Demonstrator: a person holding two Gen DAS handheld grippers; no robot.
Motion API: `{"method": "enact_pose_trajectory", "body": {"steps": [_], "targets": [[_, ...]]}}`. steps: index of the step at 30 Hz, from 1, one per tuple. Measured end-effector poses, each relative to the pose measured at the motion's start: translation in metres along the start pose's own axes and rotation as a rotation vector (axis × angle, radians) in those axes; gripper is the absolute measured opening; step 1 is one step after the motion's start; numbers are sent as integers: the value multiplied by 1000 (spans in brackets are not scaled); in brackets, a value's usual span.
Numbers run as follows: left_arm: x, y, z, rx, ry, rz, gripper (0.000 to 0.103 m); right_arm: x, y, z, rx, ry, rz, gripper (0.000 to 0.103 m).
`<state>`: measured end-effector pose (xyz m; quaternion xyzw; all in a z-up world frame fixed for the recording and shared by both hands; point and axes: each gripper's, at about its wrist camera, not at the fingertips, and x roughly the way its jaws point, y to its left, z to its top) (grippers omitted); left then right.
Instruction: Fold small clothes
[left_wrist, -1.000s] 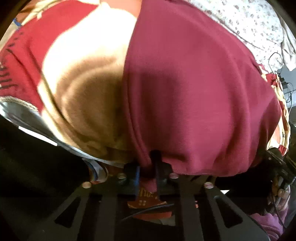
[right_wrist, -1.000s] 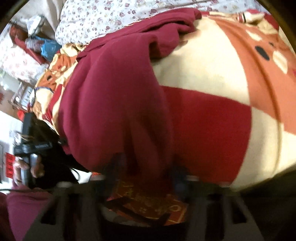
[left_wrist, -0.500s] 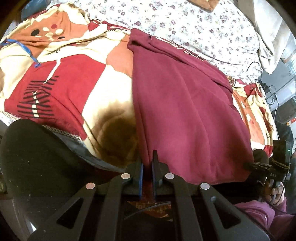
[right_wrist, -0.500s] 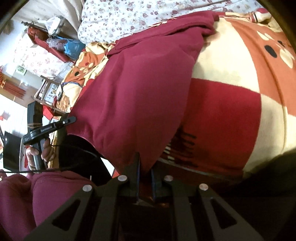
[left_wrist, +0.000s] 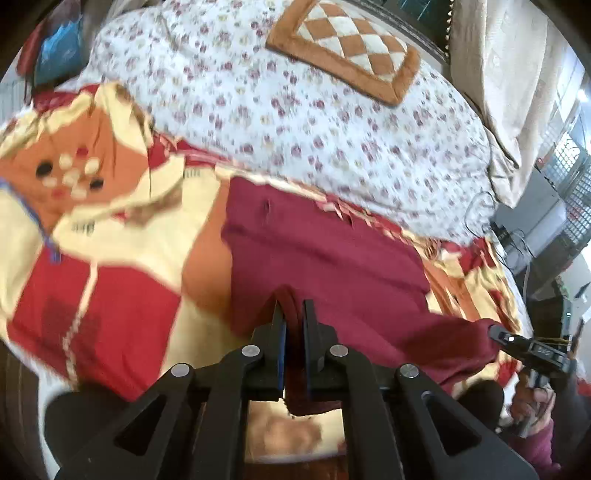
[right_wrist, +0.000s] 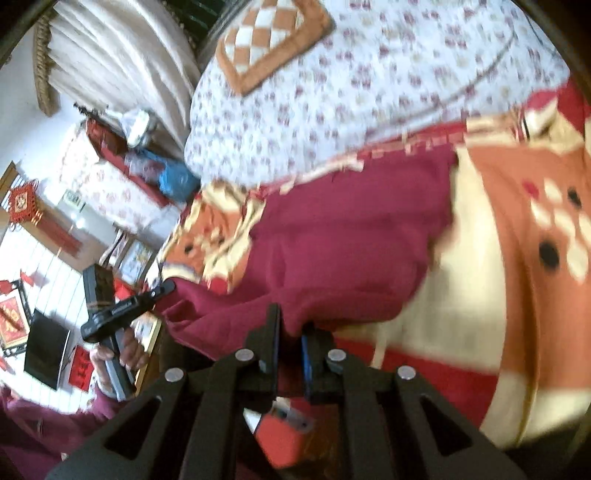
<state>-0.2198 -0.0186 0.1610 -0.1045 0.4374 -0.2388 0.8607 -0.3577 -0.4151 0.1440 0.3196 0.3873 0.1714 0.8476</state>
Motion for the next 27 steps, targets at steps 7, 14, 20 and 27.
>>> {"method": "enact_pose_trajectory", "body": {"steps": [7,14,20,27], "targets": [[62,6,71,-40,-54,44,0,35,-13,73,6,-80,-107,9],[137,18,119,-82,-26,80,0,90,-59,122,79,-83,-227,9],[194,34,134,-118,22,41,0,131,-109,141,169,-59,-270,10],[216,50,138,-158,64,22,33,142,-138,146,268,-41,-237,19]]}}
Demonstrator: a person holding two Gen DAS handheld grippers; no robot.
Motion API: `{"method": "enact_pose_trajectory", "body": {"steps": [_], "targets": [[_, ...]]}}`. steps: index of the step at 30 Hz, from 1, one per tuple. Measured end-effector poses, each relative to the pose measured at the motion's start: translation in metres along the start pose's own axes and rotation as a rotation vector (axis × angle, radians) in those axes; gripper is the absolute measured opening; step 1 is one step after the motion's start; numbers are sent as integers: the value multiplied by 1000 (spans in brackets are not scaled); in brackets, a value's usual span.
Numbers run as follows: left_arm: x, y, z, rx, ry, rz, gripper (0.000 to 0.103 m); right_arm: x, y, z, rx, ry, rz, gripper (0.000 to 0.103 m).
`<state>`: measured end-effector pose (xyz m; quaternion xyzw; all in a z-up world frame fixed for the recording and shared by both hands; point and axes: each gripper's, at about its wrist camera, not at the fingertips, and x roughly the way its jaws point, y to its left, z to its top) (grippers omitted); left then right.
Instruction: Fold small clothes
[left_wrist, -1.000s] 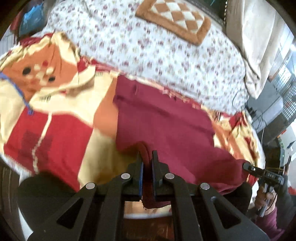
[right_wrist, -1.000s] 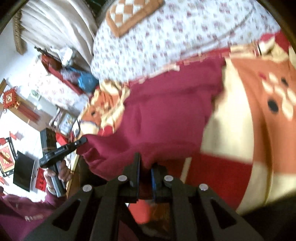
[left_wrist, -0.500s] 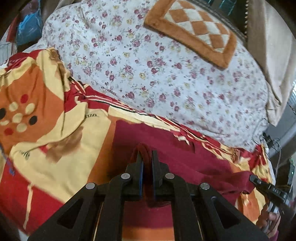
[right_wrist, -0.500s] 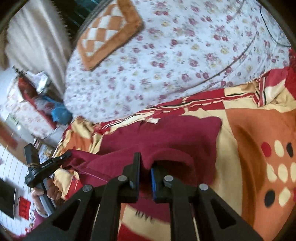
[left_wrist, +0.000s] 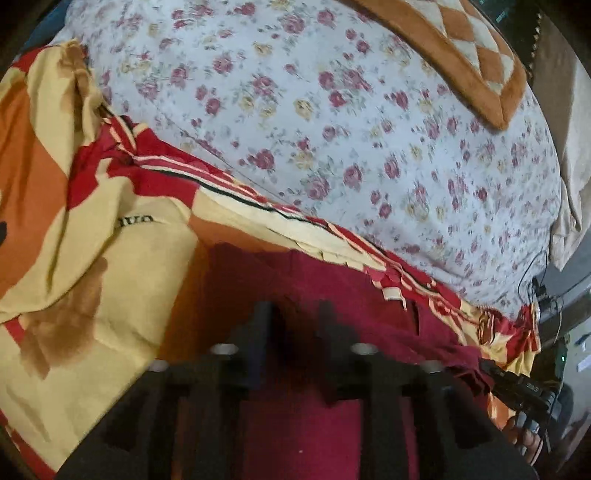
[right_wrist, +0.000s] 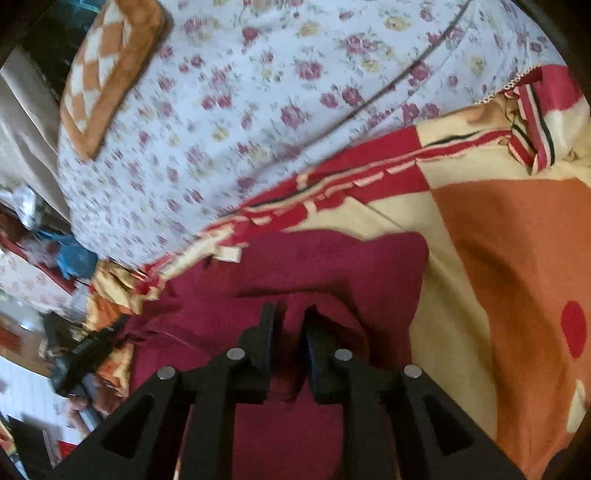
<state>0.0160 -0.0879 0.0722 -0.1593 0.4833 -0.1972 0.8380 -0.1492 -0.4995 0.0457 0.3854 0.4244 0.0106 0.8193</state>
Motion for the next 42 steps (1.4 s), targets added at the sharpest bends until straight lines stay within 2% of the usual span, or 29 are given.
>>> {"method": "enact_pose_trajectory", "body": {"steps": [1,2,3,4,5,10,13,15,18,20,26,31,36,40,42], "targets": [[-7,4,3,-21,-26,-9,40,-5,1,1,2,-19,19,23],[-13,7,6,-43,-47,-22,42,-14,3,1,-1,-58,37,36],[-19,11,8,-70,-71,-46,45,-22,6,0,-10,-94,28,56],[-24,14,9,-90,-85,-61,46,-30,10,0,-26,-130,13,62],[-25,15,9,-95,-86,-61,46,-38,18,-2,-67,-162,-3,62],[-14,6,1,-48,-39,-17,46,-41,57,-9,-245,-156,-6,62],[-5,-5,-7,10,-15,24,46,-13,75,-11,-343,-92,-110,62],[4,-13,-14,73,0,94,46,14,77,-7,-383,-46,-184,61],[21,-18,-22,140,36,189,46,46,62,5,-345,-4,-283,61],[29,-17,-25,159,49,224,46,58,52,13,-302,0,-302,58],[35,-14,-26,163,44,240,46,81,46,16,-329,-14,-373,58],[33,-17,-28,183,34,255,46,69,57,15,-341,-2,-387,58],[32,-15,-27,166,36,246,46,26,80,-5,-365,-24,-309,58],[31,-16,-29,165,33,249,46,17,78,-20,-373,-14,-317,59],[31,-16,-29,167,33,250,46,25,63,-22,-348,14,-360,59]]}}
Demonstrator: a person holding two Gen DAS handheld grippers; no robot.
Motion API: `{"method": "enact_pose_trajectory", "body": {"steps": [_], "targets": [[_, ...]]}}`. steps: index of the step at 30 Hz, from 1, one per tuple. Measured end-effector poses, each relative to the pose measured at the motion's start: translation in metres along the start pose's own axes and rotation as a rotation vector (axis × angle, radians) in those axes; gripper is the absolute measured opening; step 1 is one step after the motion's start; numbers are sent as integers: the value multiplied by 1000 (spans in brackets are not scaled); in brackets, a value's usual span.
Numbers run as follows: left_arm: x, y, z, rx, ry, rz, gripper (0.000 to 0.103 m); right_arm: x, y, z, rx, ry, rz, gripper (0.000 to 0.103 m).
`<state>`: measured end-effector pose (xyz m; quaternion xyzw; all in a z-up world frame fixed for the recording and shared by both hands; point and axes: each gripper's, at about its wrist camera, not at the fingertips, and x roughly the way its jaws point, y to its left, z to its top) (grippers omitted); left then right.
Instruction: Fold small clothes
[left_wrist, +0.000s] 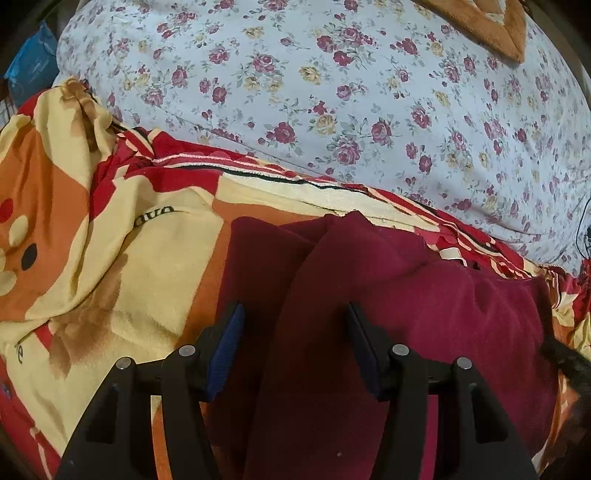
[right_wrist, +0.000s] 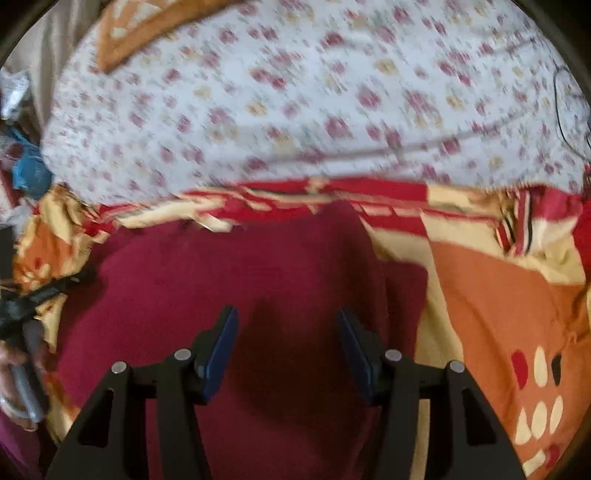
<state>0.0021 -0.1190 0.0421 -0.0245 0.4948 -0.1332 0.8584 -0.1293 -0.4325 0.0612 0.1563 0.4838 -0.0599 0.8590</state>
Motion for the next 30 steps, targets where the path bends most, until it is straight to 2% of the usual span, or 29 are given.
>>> {"method": "enact_pose_trajectory", "body": {"steps": [2,7,12,17,19,22,23,25,26,28,30], "targets": [[0,0,0,0,1,0,46,15,-6,-4,7,28,-9,60],[-1,2,3,-8,6,-17,46,13,-2,1,2,12,-20,62],[-5,5,13,12,-15,2,46,1,-4,0,51,-14,34,62],[-4,5,31,35,-33,-2,46,-8,0,-1,42,-18,78,62],[5,-1,37,76,-8,12,46,-12,1,-1,37,-21,86,62],[25,-13,39,146,72,19,44,-14,1,-2,30,-15,91,62],[28,-17,38,163,77,21,42,-14,1,-2,29,-14,92,62],[31,-21,37,189,84,36,25,-14,2,-2,30,-12,96,62],[31,-22,36,192,87,42,22,-14,2,-2,31,-9,97,62],[28,-19,39,168,83,30,9,-12,3,-2,31,-4,99,62],[23,-14,43,127,72,9,3,-11,5,-2,31,-1,109,62]]}}
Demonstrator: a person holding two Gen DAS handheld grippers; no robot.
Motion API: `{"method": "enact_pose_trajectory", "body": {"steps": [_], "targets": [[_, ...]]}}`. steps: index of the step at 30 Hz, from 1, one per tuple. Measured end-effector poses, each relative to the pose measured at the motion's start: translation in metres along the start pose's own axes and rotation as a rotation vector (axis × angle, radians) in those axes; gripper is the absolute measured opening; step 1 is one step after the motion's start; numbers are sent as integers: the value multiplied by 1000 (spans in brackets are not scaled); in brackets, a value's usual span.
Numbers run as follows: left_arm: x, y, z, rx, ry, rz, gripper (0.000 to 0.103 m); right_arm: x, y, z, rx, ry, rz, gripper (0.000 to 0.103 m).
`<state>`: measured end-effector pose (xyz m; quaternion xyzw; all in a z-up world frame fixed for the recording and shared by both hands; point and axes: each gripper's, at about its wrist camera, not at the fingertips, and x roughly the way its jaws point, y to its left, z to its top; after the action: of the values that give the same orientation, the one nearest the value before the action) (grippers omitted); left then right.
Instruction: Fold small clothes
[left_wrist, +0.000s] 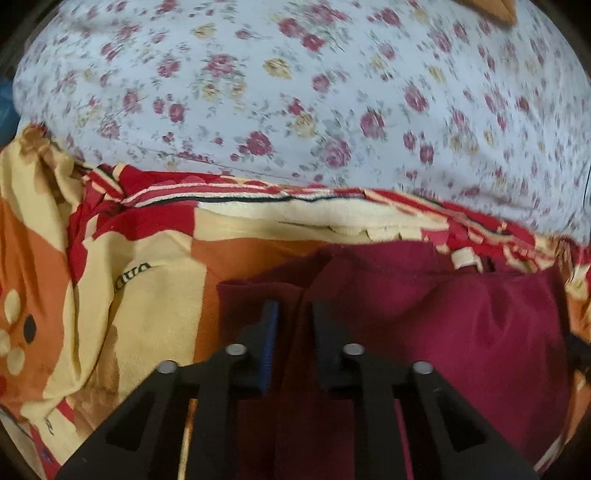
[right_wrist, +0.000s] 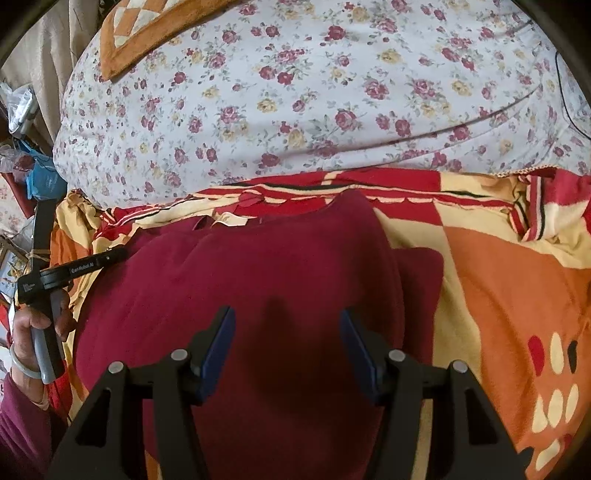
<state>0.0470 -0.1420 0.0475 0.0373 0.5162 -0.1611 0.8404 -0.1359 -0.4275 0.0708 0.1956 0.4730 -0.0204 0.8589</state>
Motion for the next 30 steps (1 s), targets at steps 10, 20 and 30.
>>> {"method": "enact_pose_trajectory", "body": {"steps": [10,20,30], "targets": [[-2,22,3,-122,-32,12,0,16,-1,8,6,28,-65,65],[-2,2,1,-58,2,-89,26,5,-7,-1,34,19,-7,65],[-8,-13,-3,21,-77,6,0,1,2,0,19,0,27,66]]}}
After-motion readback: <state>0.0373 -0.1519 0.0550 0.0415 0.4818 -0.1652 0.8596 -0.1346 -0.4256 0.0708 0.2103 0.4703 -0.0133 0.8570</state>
